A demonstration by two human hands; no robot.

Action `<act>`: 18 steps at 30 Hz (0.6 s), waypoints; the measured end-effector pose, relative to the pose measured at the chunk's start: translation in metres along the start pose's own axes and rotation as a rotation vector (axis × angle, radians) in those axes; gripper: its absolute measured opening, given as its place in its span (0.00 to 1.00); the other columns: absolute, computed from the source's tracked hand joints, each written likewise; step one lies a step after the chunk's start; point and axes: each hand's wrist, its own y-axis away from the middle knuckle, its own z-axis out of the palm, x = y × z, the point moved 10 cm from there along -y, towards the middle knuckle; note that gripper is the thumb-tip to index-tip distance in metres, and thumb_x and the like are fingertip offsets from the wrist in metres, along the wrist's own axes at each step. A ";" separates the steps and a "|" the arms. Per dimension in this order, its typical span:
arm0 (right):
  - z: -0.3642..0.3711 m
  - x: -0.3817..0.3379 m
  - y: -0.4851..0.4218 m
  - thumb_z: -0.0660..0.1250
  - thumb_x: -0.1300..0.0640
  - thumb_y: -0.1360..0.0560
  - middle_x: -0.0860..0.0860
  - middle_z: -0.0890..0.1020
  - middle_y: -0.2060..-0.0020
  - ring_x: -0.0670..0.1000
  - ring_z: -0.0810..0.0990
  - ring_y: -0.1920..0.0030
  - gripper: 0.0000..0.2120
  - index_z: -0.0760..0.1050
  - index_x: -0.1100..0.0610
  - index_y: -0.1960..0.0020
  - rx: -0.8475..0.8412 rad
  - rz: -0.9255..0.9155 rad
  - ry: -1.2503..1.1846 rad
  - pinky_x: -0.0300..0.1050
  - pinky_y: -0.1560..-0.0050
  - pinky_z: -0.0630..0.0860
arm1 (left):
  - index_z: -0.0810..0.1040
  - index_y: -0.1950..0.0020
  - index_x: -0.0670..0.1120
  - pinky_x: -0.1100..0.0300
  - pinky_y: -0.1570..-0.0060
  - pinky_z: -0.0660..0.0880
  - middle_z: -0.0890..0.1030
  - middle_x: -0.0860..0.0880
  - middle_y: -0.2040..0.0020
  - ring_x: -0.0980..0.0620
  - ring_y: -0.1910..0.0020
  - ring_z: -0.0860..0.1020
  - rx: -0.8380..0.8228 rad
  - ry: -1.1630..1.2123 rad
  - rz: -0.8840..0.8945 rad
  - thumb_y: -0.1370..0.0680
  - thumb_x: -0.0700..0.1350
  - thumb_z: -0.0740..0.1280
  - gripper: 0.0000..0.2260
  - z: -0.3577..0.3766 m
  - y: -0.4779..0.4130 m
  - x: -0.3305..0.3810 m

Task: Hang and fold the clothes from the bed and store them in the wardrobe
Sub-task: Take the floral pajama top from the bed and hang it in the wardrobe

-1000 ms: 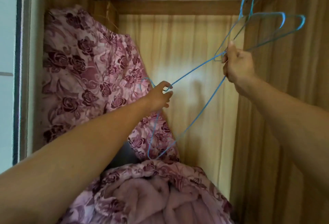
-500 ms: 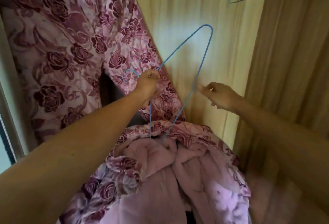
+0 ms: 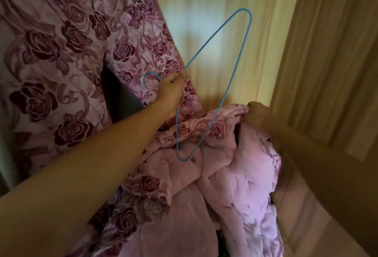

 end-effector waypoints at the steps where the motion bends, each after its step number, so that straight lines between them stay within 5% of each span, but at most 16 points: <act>1: -0.017 -0.013 -0.006 0.66 0.55 0.23 0.63 0.82 0.45 0.64 0.80 0.43 0.09 0.78 0.61 0.49 0.016 -0.019 0.003 0.43 0.55 0.67 | 0.77 0.61 0.47 0.57 0.71 0.60 0.65 0.47 0.72 0.51 0.74 0.62 0.018 0.024 0.026 0.16 0.48 0.62 0.15 0.001 -0.002 0.006; 6: -0.069 -0.064 -0.022 0.67 0.59 0.27 0.61 0.82 0.51 0.60 0.79 0.50 0.10 0.81 0.63 0.49 0.035 -0.089 0.005 0.43 0.57 0.67 | 0.71 0.65 0.48 0.63 0.76 0.63 0.67 0.57 0.78 0.59 0.79 0.64 0.110 0.123 0.182 0.16 0.46 0.63 0.17 0.001 -0.007 0.045; 9: -0.083 -0.077 -0.027 0.70 0.60 0.30 0.59 0.81 0.54 0.58 0.77 0.54 0.09 0.81 0.62 0.51 0.005 -0.094 0.007 0.43 0.60 0.67 | 0.72 0.66 0.48 0.64 0.72 0.64 0.68 0.59 0.76 0.63 0.75 0.65 0.100 -0.013 0.341 0.16 0.42 0.63 0.17 0.002 -0.002 0.057; 14: -0.093 -0.080 -0.041 0.72 0.59 0.26 0.61 0.81 0.53 0.57 0.79 0.51 0.10 0.81 0.64 0.49 -0.047 -0.171 -0.046 0.48 0.52 0.74 | 0.72 0.66 0.52 0.61 0.63 0.65 0.69 0.56 0.71 0.64 0.69 0.67 -0.016 -0.321 0.491 0.18 0.40 0.65 0.17 0.012 0.005 0.047; 18: -0.115 -0.067 -0.057 0.74 0.61 0.33 0.56 0.76 0.65 0.52 0.73 0.63 0.09 0.80 0.68 0.61 -0.064 -0.156 -0.066 0.47 0.63 0.69 | 0.77 0.63 0.44 0.58 0.64 0.67 0.74 0.46 0.70 0.54 0.67 0.70 -0.045 -0.564 0.475 0.18 0.43 0.66 0.14 0.000 0.000 0.024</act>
